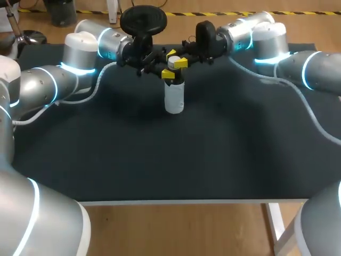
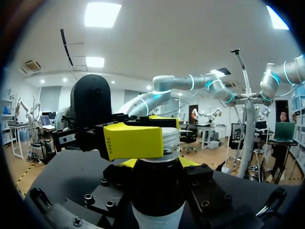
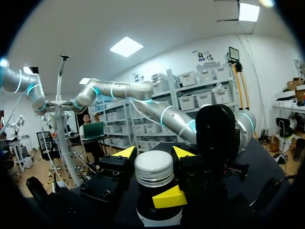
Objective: Unscrew the bottle cap
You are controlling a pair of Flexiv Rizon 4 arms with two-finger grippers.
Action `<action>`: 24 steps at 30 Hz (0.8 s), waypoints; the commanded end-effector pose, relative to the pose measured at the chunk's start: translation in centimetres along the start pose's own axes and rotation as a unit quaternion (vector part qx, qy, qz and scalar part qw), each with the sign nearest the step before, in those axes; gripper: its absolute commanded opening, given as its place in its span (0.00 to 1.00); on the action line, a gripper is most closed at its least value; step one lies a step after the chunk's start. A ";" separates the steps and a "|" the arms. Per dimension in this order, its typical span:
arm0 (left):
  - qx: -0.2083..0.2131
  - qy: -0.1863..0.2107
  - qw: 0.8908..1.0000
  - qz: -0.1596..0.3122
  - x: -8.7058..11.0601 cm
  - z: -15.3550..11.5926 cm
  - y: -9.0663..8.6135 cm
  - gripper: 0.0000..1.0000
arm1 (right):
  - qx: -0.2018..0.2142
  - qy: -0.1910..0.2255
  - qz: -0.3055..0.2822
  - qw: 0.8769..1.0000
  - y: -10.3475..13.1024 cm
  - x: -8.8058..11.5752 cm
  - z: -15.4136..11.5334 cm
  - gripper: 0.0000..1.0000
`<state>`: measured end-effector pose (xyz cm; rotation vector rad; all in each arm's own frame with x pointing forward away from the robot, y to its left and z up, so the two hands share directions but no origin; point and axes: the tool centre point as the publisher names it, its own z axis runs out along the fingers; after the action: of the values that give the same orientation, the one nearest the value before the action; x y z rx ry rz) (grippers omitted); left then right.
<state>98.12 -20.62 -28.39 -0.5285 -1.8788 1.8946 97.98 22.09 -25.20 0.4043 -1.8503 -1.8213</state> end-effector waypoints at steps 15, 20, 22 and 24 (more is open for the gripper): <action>0.001 0.004 1.000 0.001 -0.1 -0.1 0.0 0.00 | -0.010 0.508 -0.046 0.860 1.5 -0.5 -0.7 0.00; 0.001 0.004 1.000 0.001 -0.1 -0.1 0.0 0.00 | -0.013 0.458 -0.066 0.886 3.7 -0.8 -2.8 0.00; 0.001 0.004 1.000 0.001 -0.1 -0.1 0.0 0.00 | -0.014 0.427 -0.064 0.902 4.0 -0.6 -4.3 0.00; 0.001 0.004 1.000 0.001 -0.1 -0.1 0.0 0.00 | -0.012 0.390 -0.056 0.919 3.8 -0.5 -6.0 0.00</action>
<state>98.04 -20.53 -28.30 -0.5304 -1.8759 1.8934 100.63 19.82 -21.67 0.4772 -1.7699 -1.9451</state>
